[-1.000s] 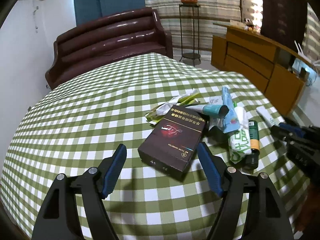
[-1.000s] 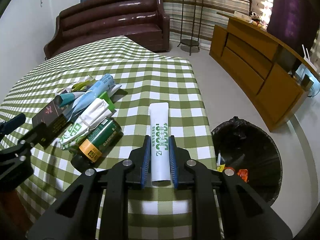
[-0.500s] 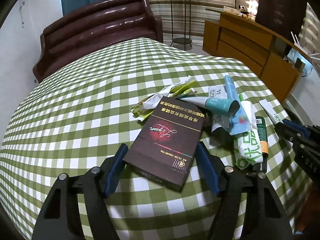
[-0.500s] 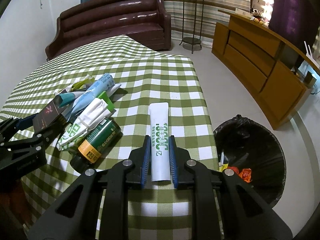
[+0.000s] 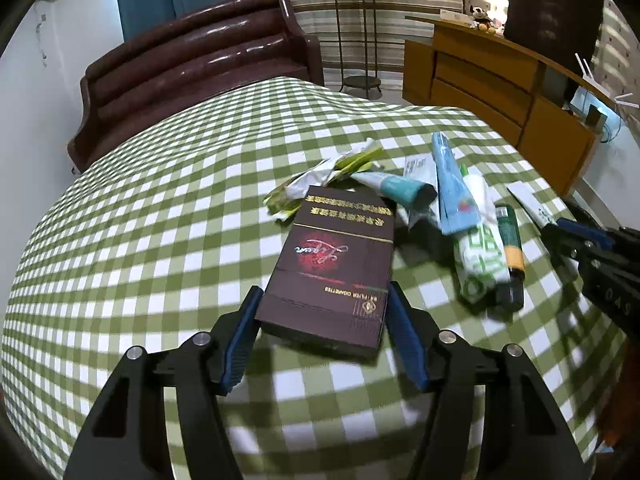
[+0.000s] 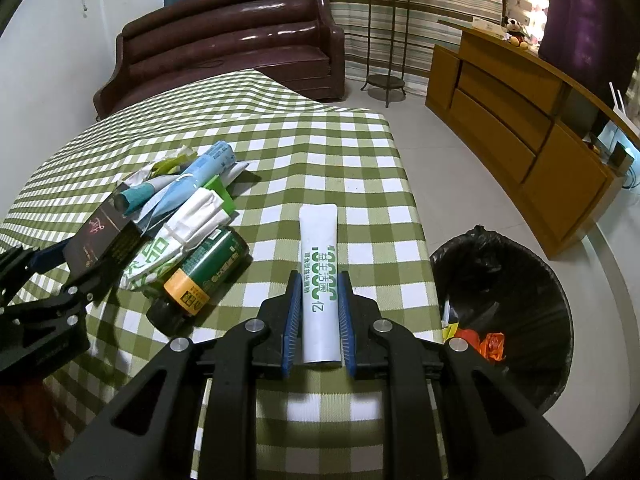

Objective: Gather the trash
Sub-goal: 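Grasp the dark cigarette box with the left gripper while the right gripper holds the white tube, then carry the cigarette box and white tube in both grippers over the black bin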

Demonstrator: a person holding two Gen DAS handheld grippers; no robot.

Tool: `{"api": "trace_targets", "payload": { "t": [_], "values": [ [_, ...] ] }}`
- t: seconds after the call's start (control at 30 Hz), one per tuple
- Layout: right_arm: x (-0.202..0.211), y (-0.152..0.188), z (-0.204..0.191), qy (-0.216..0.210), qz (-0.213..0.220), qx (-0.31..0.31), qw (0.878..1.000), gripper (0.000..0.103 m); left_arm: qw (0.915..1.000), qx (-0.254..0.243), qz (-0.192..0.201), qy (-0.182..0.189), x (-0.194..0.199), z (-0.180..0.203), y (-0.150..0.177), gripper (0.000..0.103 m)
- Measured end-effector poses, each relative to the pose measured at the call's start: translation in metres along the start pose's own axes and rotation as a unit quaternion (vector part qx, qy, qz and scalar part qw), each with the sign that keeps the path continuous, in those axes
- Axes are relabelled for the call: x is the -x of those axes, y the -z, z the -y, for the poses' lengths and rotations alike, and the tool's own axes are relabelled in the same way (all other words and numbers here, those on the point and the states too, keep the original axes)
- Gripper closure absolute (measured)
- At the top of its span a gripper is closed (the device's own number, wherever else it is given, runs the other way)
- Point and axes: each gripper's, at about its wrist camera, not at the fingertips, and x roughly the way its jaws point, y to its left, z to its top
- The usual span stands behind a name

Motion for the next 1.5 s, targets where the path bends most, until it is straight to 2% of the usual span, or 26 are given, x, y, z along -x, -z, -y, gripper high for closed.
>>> {"api": "trace_targets", "payload": {
  "t": [0.17,0.23,0.3,0.4,0.5,0.57,0.6,0.63,0.93,1.3,1.5],
  "values": [
    [0.001,0.002,-0.001,-0.001,0.001,-0.001,1.0,0.085,0.9999,0.004,-0.006,-0.014,0.001,-0.004,0.002,0.04],
    [0.0,0.003,-0.001,0.0,0.001,0.0,1.0,0.085,0.9997,0.002,-0.006,-0.024,-0.002,-0.003,0.0,0.027],
    [0.001,0.003,0.0,-0.001,0.0,0.0,1.0,0.085,0.999,-0.003,-0.005,-0.044,-0.004,0.0,-0.003,0.023],
    [0.001,0.003,-0.001,-0.001,0.001,0.001,1.0,0.085,0.9982,-0.008,-0.003,-0.06,-0.007,0.003,-0.007,0.021],
    [0.0,0.004,0.0,-0.002,0.0,0.0,1.0,0.085,0.9983,-0.004,-0.004,-0.057,-0.009,0.003,-0.009,0.021],
    [0.0,0.004,-0.001,-0.001,0.001,0.0,1.0,0.085,0.9992,0.003,-0.006,-0.041,-0.01,0.0,-0.01,0.027],
    [0.0,0.005,-0.001,-0.001,0.001,0.001,1.0,0.085,0.9995,0.004,-0.005,-0.031,-0.01,0.0,-0.01,0.039],
    [0.0,0.005,-0.001,-0.001,0.001,0.001,1.0,0.085,0.9998,0.005,-0.004,-0.021,-0.01,-0.001,-0.01,0.041],
    [0.005,0.007,-0.003,-0.002,0.007,0.0,1.0,0.085,0.9998,0.001,0.009,-0.018,-0.006,0.002,-0.008,0.047],
    [0.025,0.01,0.0,-0.004,0.026,-0.004,1.0,0.086,0.9984,0.015,0.048,-0.027,0.028,-0.002,0.003,0.047],
    [0.04,0.011,0.007,-0.002,0.043,-0.009,0.999,0.086,0.9962,0.028,0.078,-0.026,0.053,0.002,-0.002,0.047]
  ]
}}
